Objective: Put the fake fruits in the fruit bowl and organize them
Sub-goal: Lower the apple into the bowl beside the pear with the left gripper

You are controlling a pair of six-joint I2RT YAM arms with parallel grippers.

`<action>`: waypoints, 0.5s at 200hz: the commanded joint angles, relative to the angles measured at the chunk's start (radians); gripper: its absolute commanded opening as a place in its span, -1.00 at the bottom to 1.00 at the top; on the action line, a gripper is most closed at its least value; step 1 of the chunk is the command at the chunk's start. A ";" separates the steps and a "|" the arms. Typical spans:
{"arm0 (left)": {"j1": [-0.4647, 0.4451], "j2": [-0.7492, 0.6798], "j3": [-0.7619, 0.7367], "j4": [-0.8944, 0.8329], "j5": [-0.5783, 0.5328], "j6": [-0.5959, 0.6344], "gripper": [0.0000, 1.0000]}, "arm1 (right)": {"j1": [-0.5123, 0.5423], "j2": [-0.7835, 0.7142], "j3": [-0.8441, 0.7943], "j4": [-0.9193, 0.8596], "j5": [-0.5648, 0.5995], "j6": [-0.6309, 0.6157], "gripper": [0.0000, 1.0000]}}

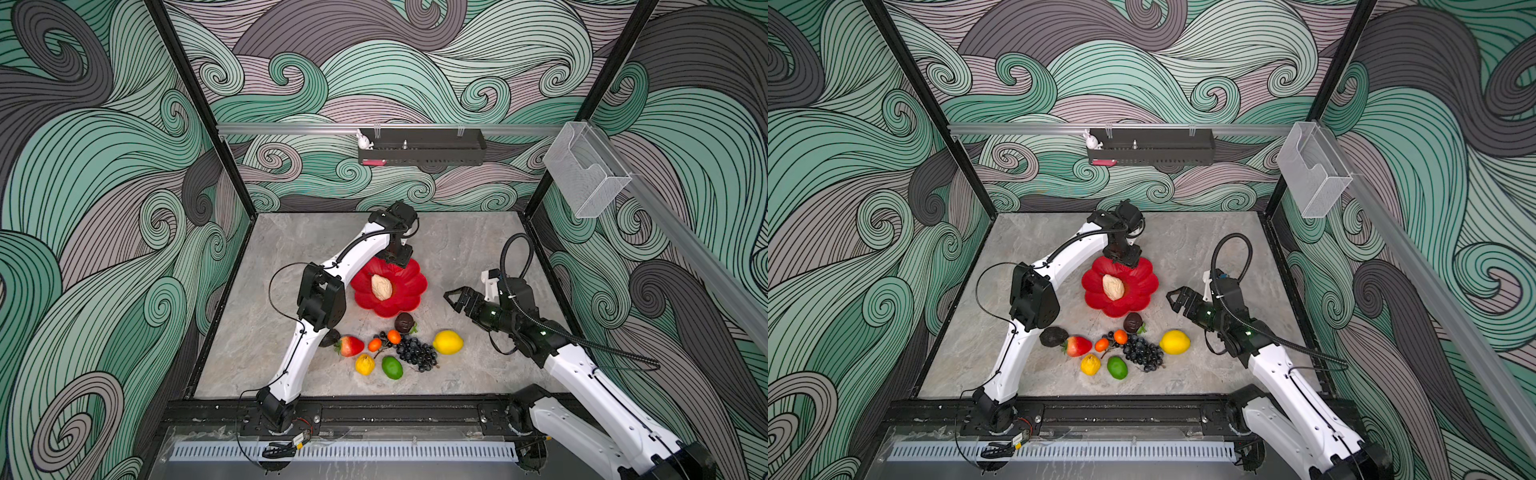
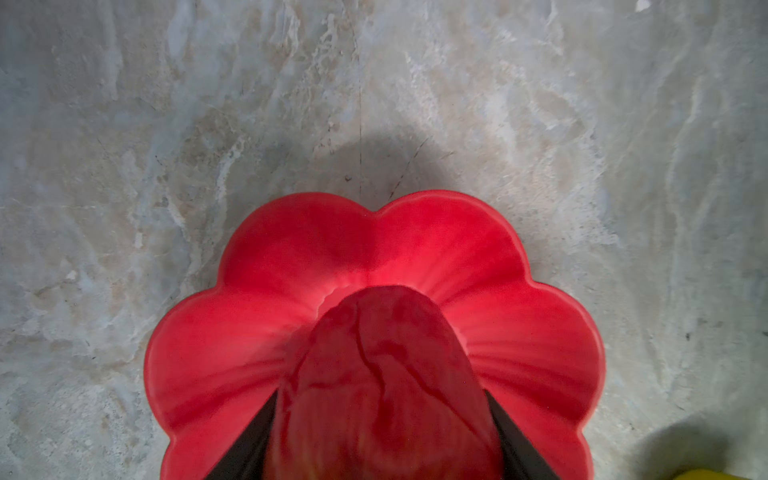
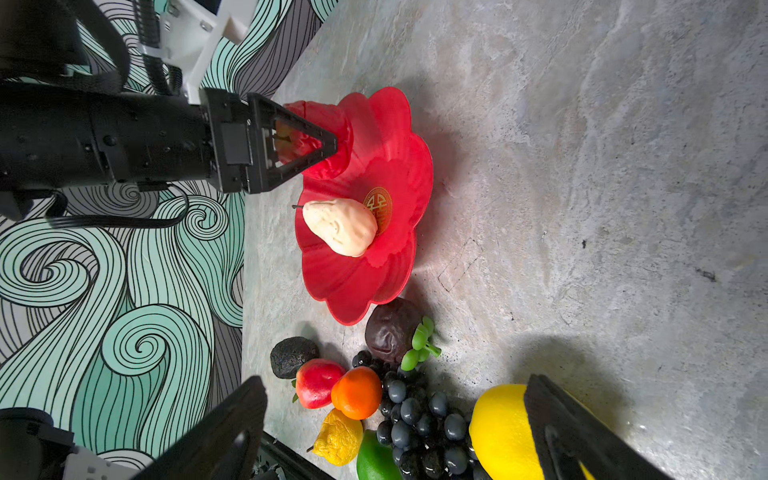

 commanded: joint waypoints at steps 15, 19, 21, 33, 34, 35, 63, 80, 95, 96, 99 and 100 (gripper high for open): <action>0.019 0.040 0.036 -0.072 -0.042 -0.016 0.15 | 0.010 -0.013 -0.016 0.004 0.019 -0.009 0.95; 0.021 0.045 0.036 -0.070 -0.046 -0.017 0.15 | 0.011 -0.013 -0.016 0.006 0.019 -0.008 0.95; 0.021 0.046 0.036 -0.068 -0.047 -0.018 0.15 | 0.012 -0.012 -0.017 0.007 0.019 -0.008 0.95; 0.022 0.058 0.037 -0.063 -0.047 -0.019 0.16 | 0.012 -0.012 -0.022 0.009 0.021 -0.008 0.95; 0.022 0.059 0.036 -0.063 -0.048 -0.019 0.16 | 0.012 -0.013 -0.021 0.010 0.021 -0.008 0.95; 0.023 0.060 0.036 -0.063 -0.048 -0.019 0.16 | 0.012 -0.013 -0.022 0.009 0.022 -0.008 0.95; 0.030 0.087 0.036 -0.065 -0.057 -0.023 0.17 | 0.013 -0.009 -0.023 0.010 0.021 -0.008 0.95; 0.037 0.098 0.036 -0.071 -0.059 -0.027 0.18 | 0.014 -0.007 -0.024 0.011 0.022 -0.008 0.95; 0.042 0.107 0.036 -0.076 -0.062 -0.027 0.20 | 0.015 -0.004 -0.023 0.013 0.022 -0.007 0.95; 0.042 0.108 0.037 -0.076 -0.063 -0.026 0.20 | 0.015 -0.004 -0.023 0.013 0.022 -0.007 0.95; 0.043 0.109 0.036 -0.078 -0.062 -0.025 0.20 | 0.014 -0.003 -0.023 0.015 0.021 -0.006 0.95; 0.043 0.110 0.036 -0.078 -0.062 -0.025 0.20 | 0.015 -0.003 -0.024 0.015 0.022 -0.006 0.95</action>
